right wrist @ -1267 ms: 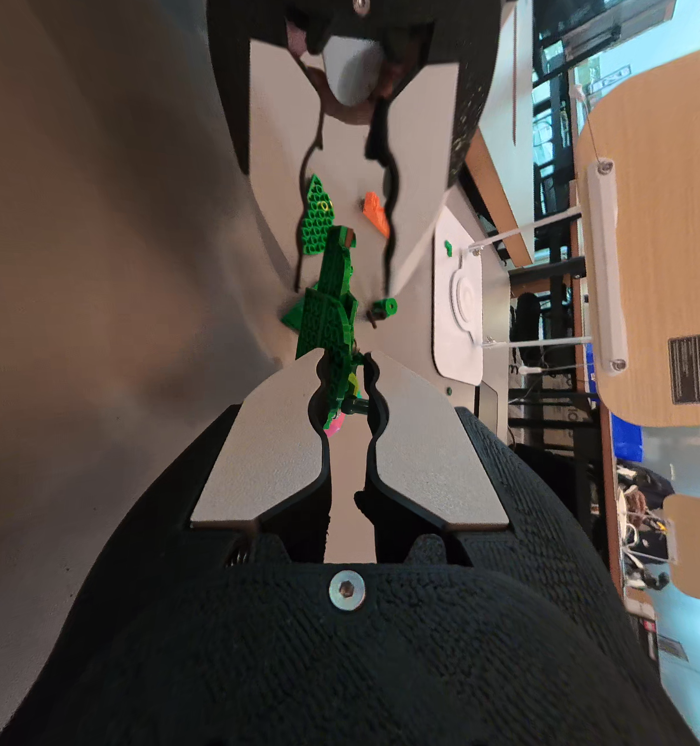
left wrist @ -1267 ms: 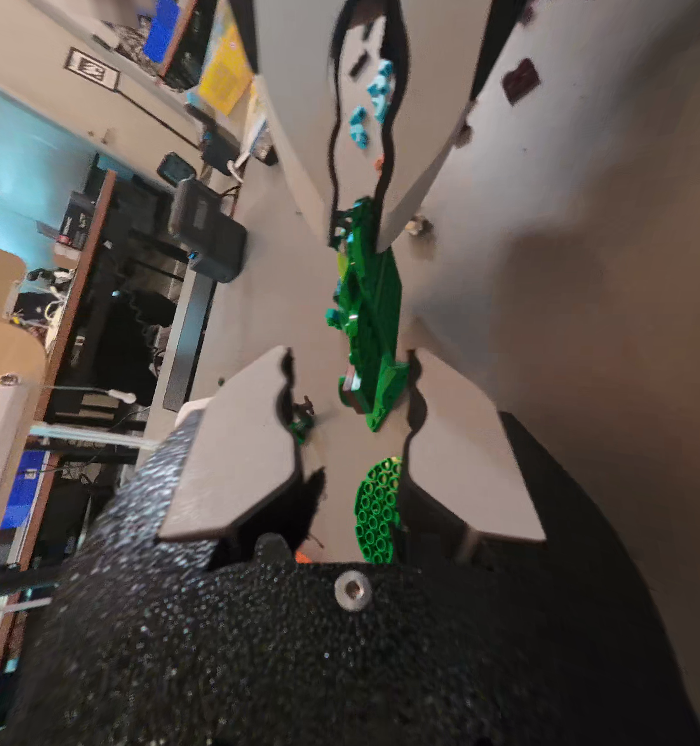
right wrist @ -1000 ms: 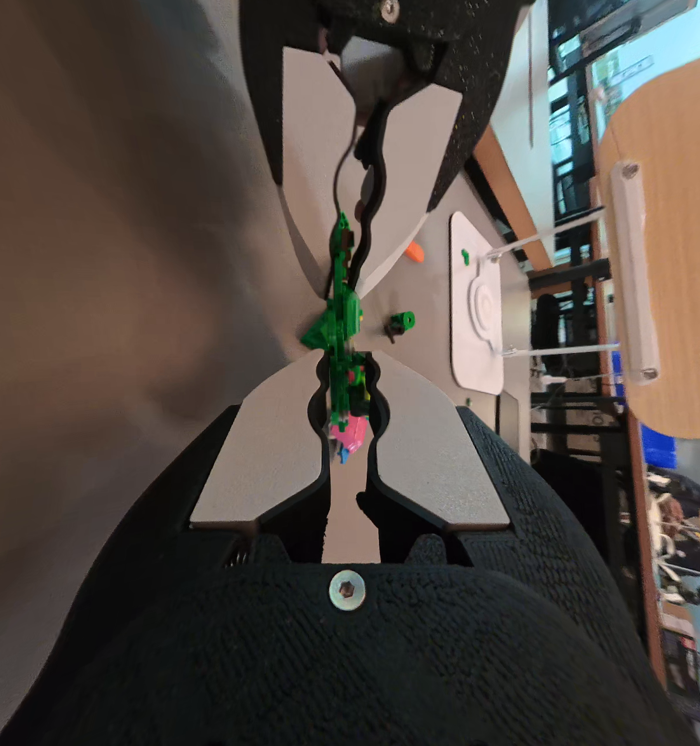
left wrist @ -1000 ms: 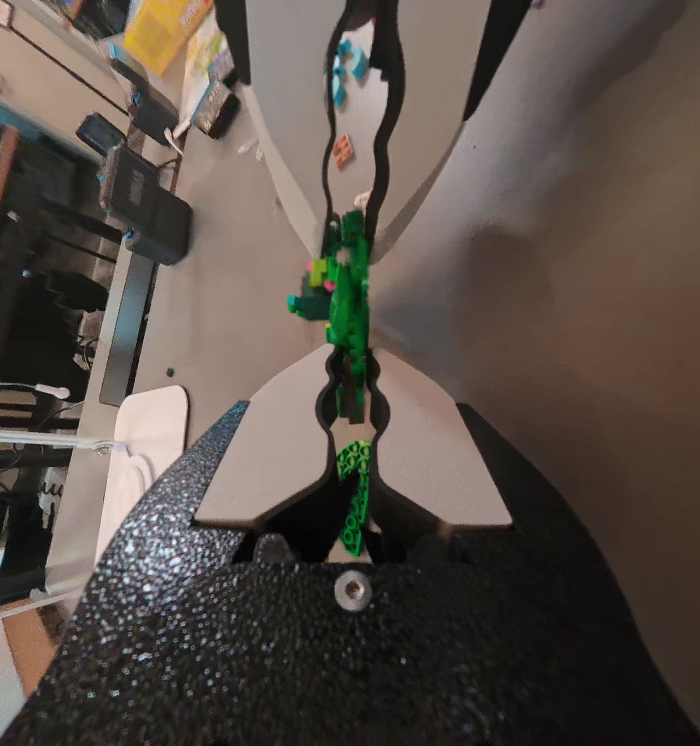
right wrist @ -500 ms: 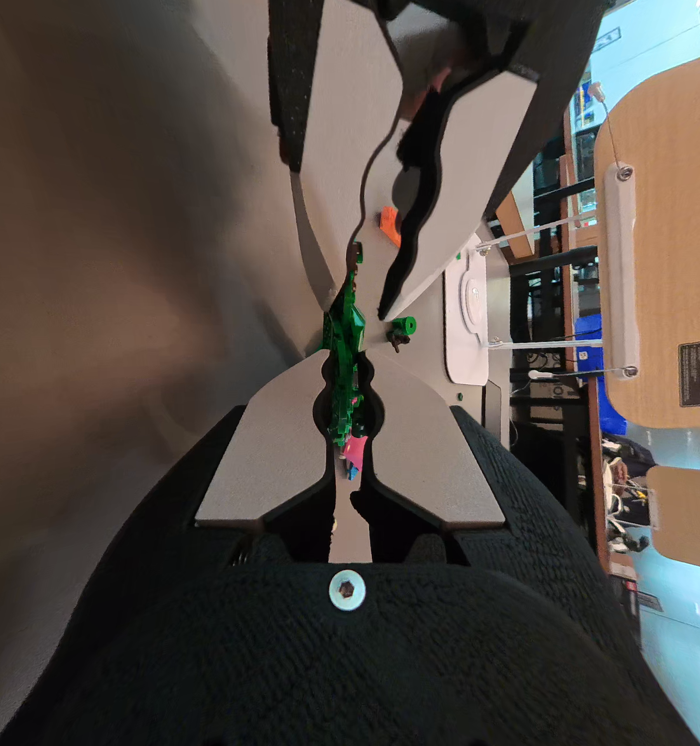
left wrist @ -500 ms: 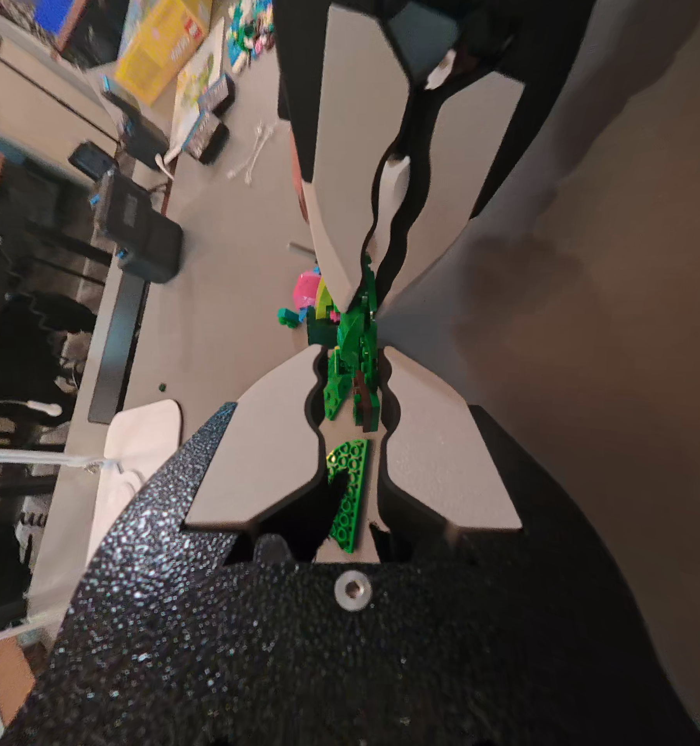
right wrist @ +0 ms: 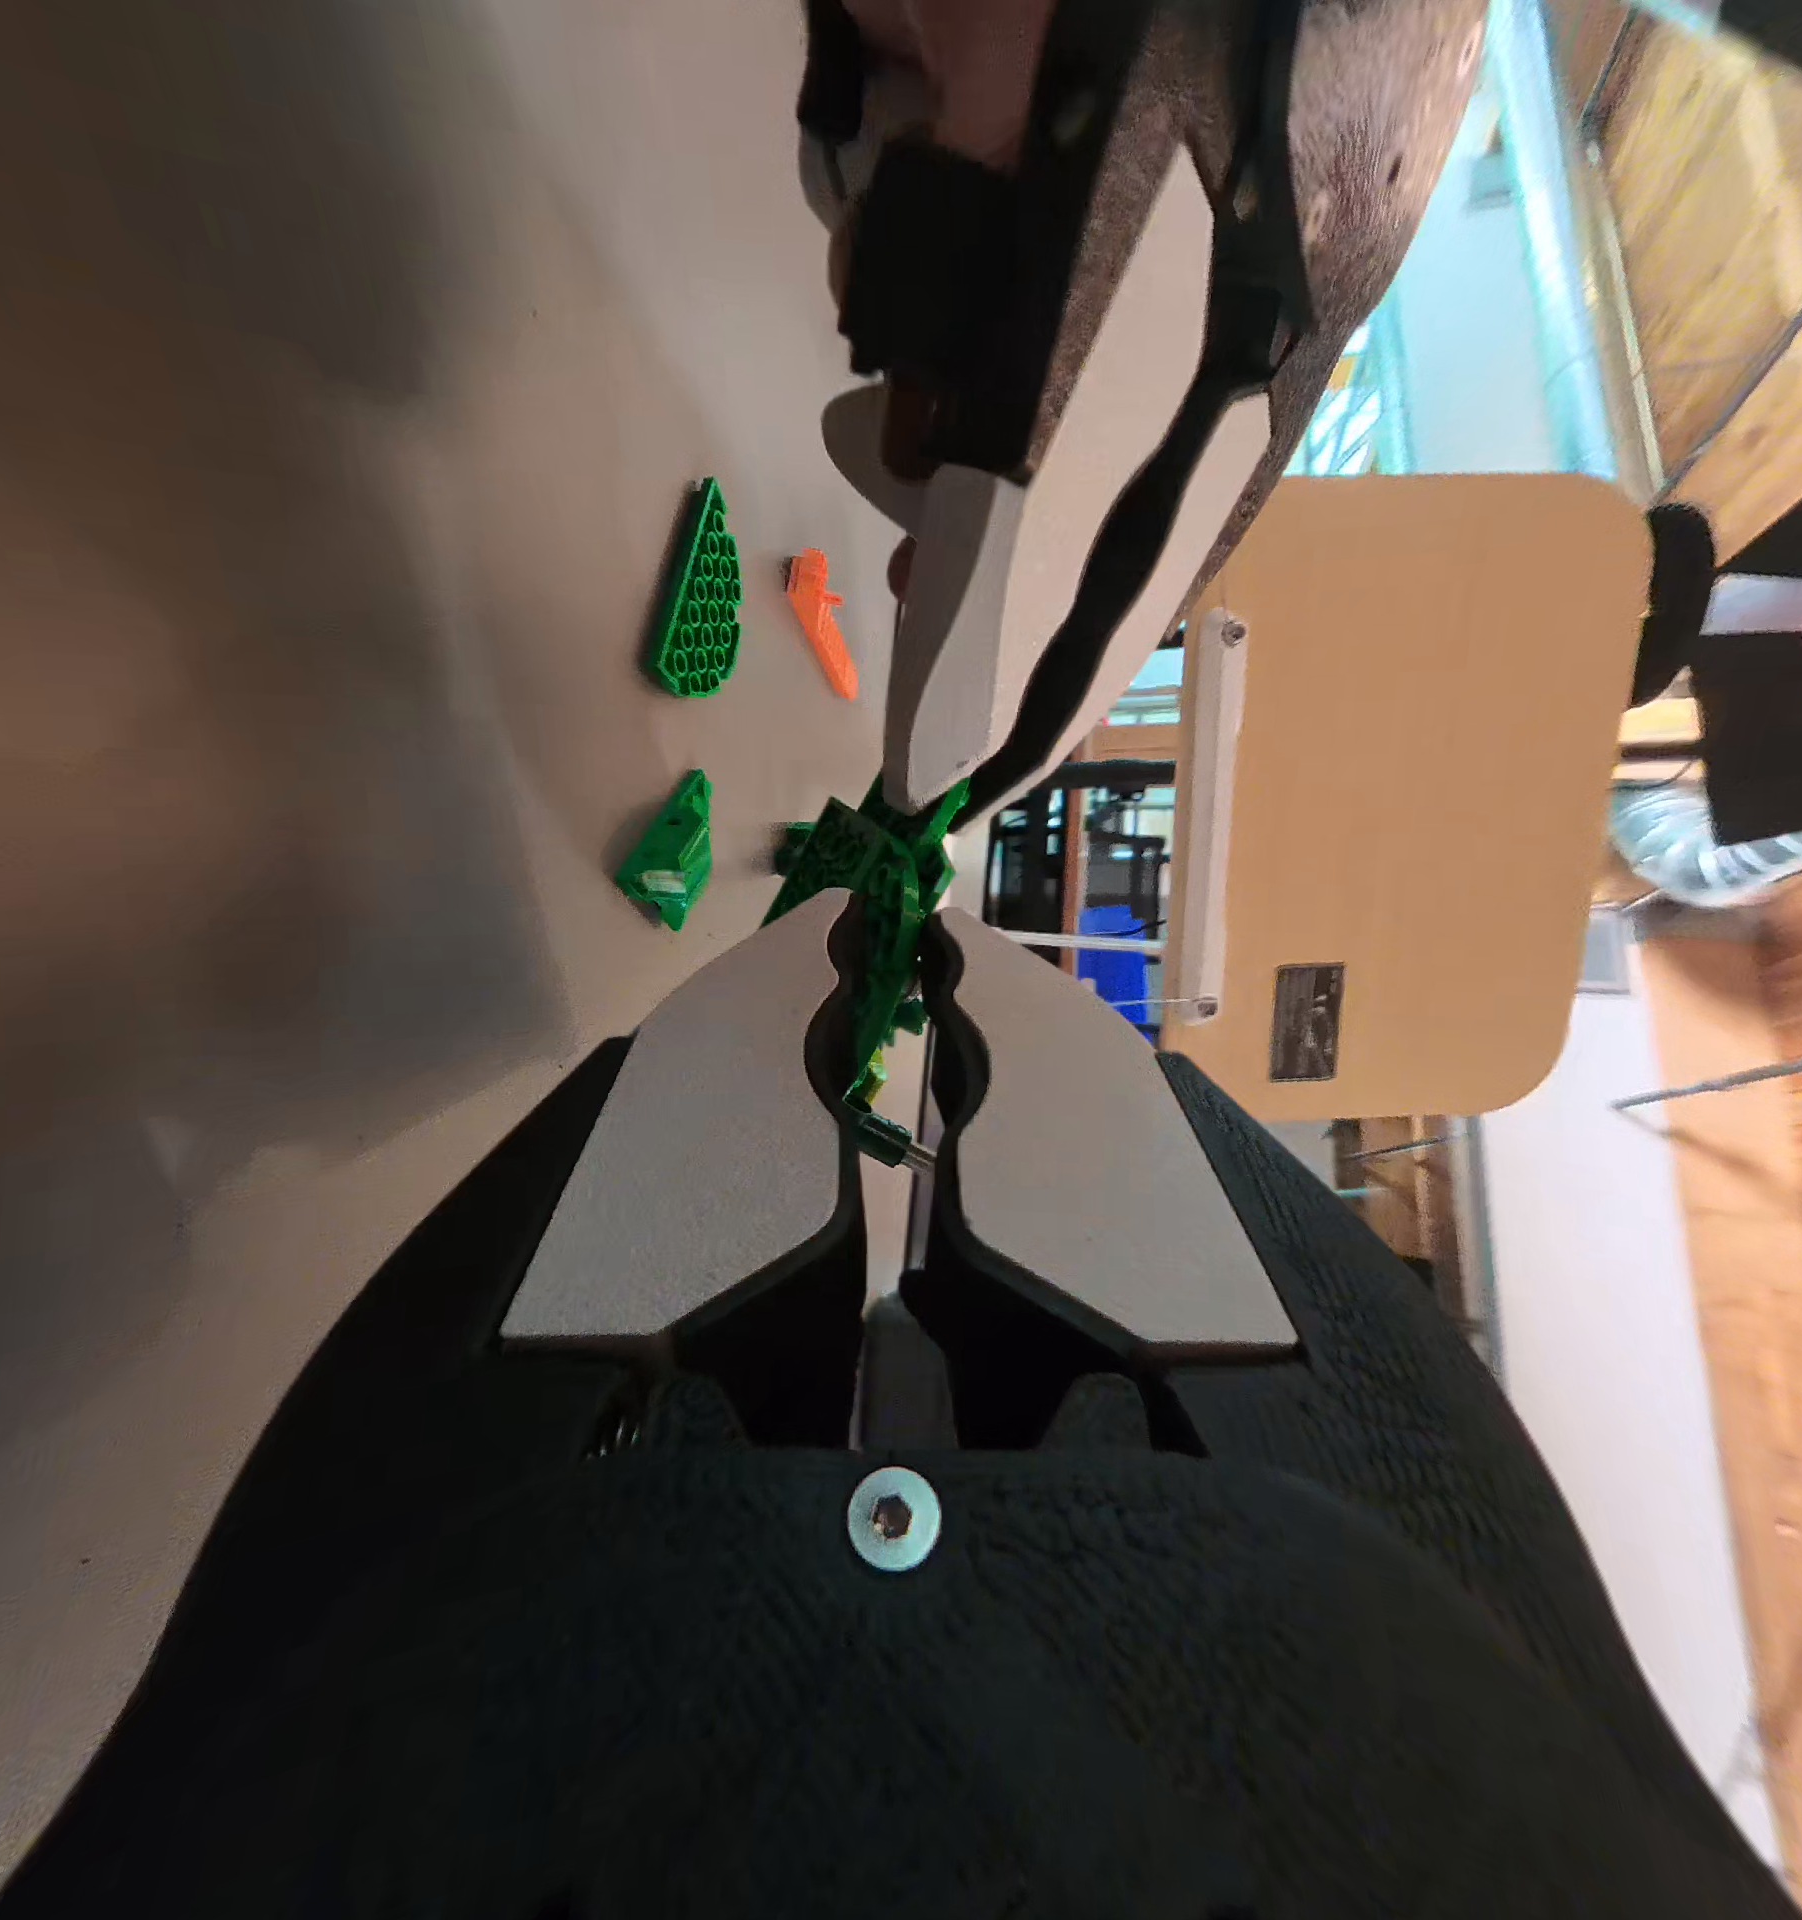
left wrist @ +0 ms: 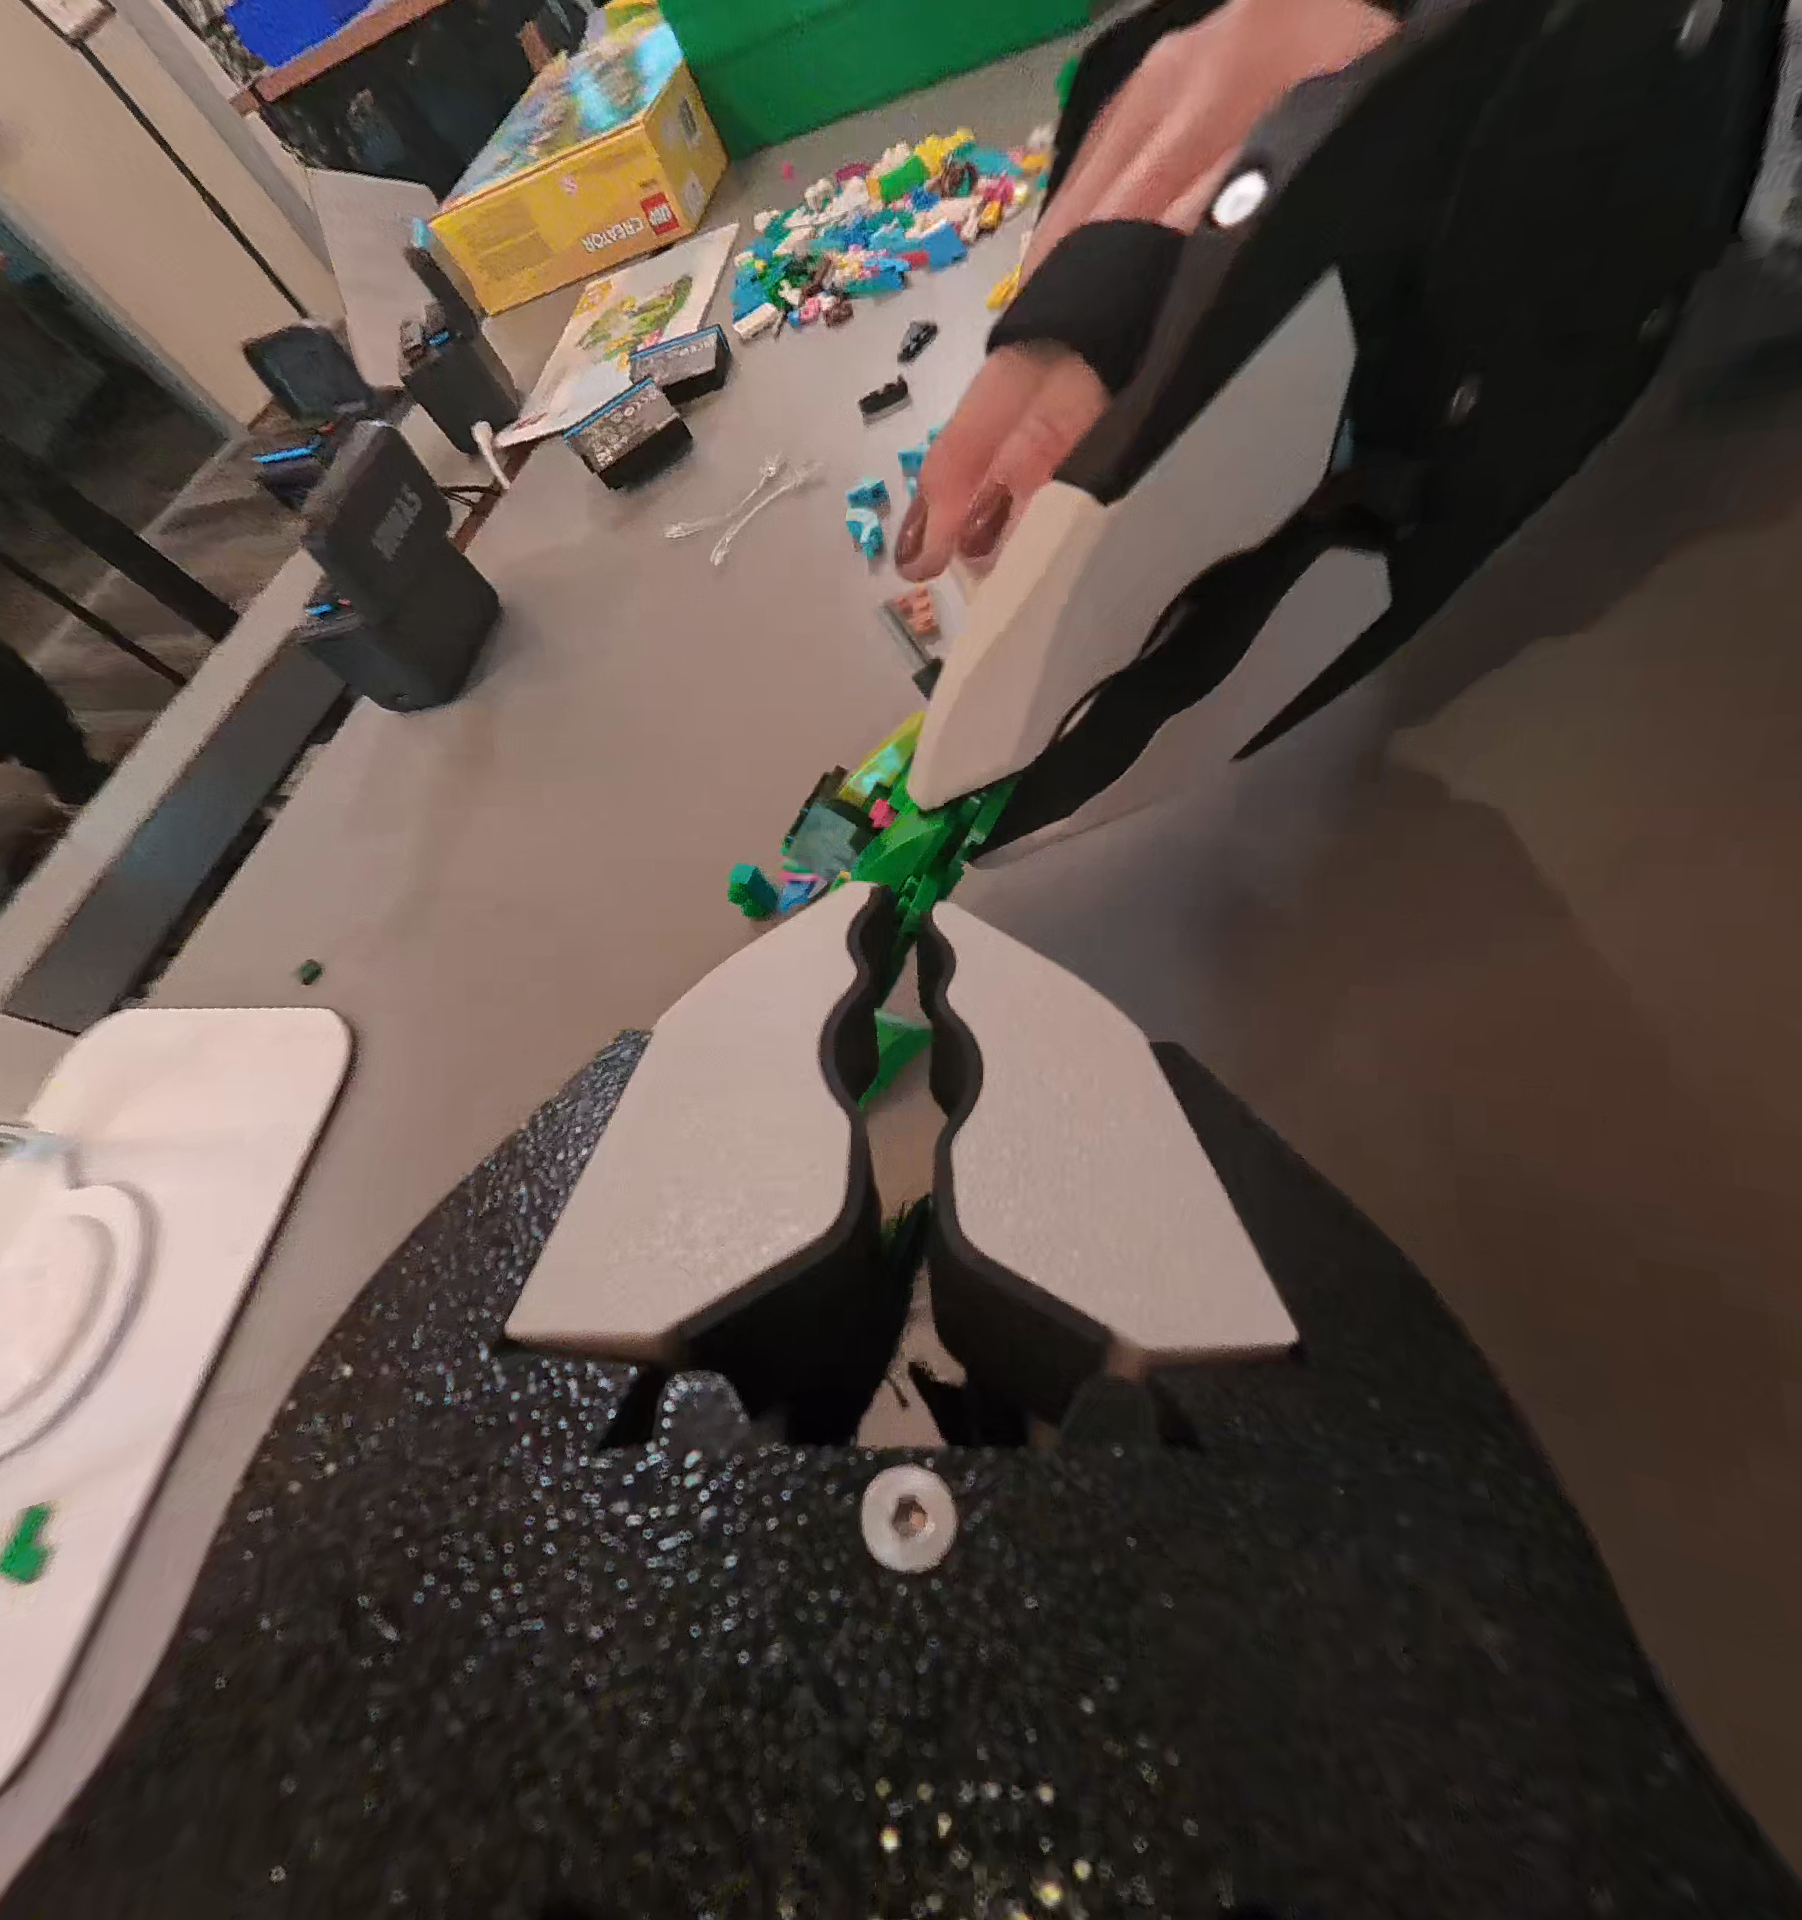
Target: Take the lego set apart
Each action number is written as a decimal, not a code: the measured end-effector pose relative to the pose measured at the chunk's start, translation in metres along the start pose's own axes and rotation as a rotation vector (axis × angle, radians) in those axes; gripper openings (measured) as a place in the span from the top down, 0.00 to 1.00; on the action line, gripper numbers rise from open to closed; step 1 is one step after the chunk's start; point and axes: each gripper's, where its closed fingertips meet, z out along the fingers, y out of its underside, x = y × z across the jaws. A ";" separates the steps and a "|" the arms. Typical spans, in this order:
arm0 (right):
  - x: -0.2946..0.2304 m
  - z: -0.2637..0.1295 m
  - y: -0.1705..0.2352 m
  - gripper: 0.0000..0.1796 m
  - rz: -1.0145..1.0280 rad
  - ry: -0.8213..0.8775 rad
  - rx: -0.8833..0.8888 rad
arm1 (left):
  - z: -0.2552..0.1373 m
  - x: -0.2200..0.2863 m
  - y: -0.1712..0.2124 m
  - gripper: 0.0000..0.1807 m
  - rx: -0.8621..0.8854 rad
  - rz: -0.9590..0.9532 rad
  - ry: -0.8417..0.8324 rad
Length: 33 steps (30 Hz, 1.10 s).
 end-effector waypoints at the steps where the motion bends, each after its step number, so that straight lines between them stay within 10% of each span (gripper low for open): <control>1: 0.000 -0.001 0.000 0.95 -0.023 0.016 0.006 | 0.000 0.001 -0.001 0.98 0.013 -0.030 0.015; 14: 0.004 -0.011 0.003 0.96 -0.248 0.152 0.048 | 0.005 0.007 -0.010 0.98 0.131 -0.311 0.157; 23: -0.004 -0.010 0.006 0.95 0.048 0.022 0.067 | 0.012 0.005 -0.002 0.96 0.024 0.292 -0.133; 33: 0.017 -0.012 0.055 0.82 1.089 -0.157 0.039 | 0.015 -0.009 0.017 0.98 -0.073 0.708 -0.329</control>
